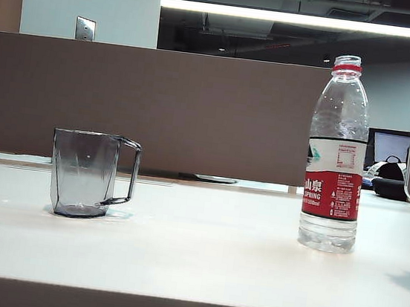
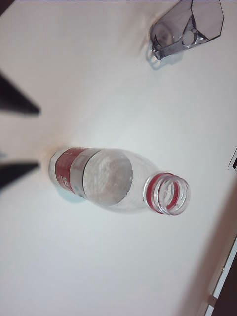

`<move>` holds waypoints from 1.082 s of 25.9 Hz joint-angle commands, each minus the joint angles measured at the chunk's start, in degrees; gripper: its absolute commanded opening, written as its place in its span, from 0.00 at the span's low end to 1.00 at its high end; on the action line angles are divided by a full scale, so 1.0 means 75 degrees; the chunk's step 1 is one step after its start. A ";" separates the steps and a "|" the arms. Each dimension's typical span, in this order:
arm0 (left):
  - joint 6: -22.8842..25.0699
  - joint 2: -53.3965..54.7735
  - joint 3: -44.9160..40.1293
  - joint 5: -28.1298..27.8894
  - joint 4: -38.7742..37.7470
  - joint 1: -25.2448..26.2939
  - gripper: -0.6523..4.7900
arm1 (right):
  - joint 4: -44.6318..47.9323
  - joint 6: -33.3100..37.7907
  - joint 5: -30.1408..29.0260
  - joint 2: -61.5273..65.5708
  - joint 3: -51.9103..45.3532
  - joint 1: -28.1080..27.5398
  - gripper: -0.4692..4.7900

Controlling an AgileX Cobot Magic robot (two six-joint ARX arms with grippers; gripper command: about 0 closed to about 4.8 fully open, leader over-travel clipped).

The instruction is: Pick up the mineral water bottle on the table and pour water into the mug until it's half full.

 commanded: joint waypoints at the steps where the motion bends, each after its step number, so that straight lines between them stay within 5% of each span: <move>1: 0.0026 0.0003 0.0023 -0.0012 0.0087 0.0000 0.11 | 0.0079 0.0277 0.0017 0.0082 0.0035 0.0000 0.90; 2: 0.0026 0.0000 0.0023 -0.0012 0.0087 0.0000 0.11 | 0.0064 0.0283 0.0020 0.0111 0.0029 0.0000 1.00; 7: 0.0029 0.0009 0.0023 -0.0012 0.0087 0.0003 0.11 | 0.0880 0.0595 0.0749 0.0391 -0.0761 0.0003 1.00; 11: 0.0029 0.0009 0.0023 -0.0012 0.0085 0.0003 0.11 | 0.4651 0.0831 0.0638 0.0481 -0.3378 0.0000 1.00; 15: 0.0029 0.0012 0.0023 -0.0015 0.0087 0.0003 0.11 | 0.6866 0.1518 0.0673 0.0691 -0.4459 0.0000 1.00; 28: 0.0029 0.0015 0.0023 -0.0015 0.0087 0.0003 0.11 | 0.9809 0.2095 0.0612 0.3392 -0.4549 0.0006 1.00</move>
